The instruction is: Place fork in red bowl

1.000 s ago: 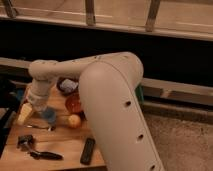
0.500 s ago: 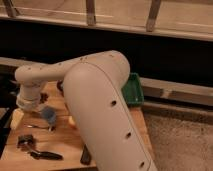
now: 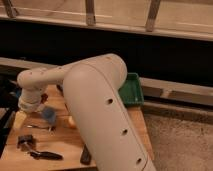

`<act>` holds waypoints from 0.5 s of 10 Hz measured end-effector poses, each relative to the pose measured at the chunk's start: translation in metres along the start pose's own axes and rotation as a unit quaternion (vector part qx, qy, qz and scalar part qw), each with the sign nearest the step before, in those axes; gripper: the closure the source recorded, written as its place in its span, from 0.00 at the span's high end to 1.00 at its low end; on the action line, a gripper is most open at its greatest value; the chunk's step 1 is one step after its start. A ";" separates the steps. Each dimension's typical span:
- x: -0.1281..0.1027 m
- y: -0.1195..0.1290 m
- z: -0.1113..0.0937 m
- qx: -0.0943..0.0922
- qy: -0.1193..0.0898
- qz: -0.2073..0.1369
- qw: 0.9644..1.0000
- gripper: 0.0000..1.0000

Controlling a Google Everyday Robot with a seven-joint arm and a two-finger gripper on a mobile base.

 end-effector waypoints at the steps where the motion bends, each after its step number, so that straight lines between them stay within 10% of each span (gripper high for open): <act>1: 0.002 -0.003 0.007 -0.005 -0.001 -0.005 1.000 0.80; 5: 0.009 -0.007 0.018 -0.025 -0.022 -0.012 0.999 0.80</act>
